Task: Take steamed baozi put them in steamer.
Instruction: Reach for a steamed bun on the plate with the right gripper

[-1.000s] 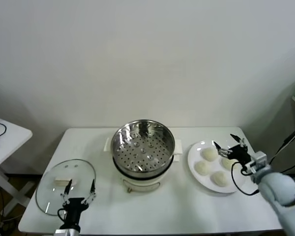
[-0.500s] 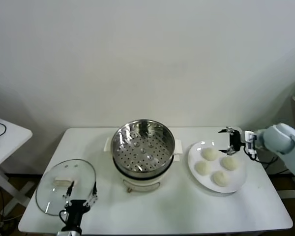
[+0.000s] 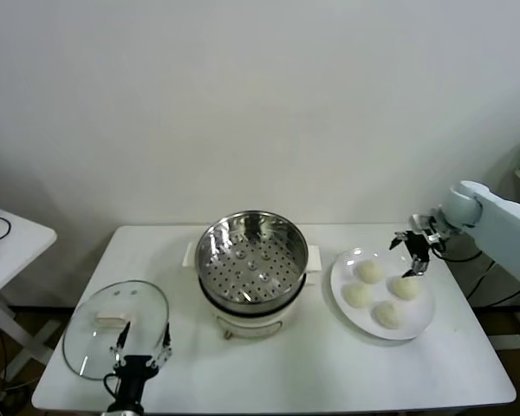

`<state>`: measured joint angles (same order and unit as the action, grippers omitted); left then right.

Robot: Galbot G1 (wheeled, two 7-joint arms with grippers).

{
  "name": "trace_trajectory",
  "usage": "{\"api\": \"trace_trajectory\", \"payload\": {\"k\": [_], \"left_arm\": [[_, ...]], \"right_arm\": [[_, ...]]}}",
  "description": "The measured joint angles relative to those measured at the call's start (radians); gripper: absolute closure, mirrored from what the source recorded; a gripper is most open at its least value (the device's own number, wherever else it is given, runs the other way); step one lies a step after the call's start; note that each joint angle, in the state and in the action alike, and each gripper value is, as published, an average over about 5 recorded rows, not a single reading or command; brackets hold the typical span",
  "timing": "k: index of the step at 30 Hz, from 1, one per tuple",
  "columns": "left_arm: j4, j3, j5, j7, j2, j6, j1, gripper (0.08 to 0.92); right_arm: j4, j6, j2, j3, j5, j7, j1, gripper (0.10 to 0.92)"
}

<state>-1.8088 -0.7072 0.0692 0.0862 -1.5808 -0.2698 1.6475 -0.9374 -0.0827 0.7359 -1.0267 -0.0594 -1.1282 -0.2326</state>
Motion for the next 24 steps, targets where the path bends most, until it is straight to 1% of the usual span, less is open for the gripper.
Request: {"api": "trace_trajectory", "payload": {"k": [10, 20, 24], "left_arm": [[0.022, -0.007, 0.006, 0.0, 0.0, -0.012, -0.005, 0.177], [0.044, -0.014, 0.009, 0.0, 0.006, -0.02, -0.014, 0.177], [0.052, -0.014, 0.009, -0.001, 0.008, -0.022, -0.017, 0.177]], "right_arm": [[0.192, -0.035, 0.151, 0.004, 0.02, -0.02, 0.031, 0.203], [0.319, -0.064, 0.259, 0.059, 0.105, -0.014, 0.086, 0.203], [0.355, -0.074, 0.288, 0.081, 0.148, -0.004, 0.095, 0.243]]}}
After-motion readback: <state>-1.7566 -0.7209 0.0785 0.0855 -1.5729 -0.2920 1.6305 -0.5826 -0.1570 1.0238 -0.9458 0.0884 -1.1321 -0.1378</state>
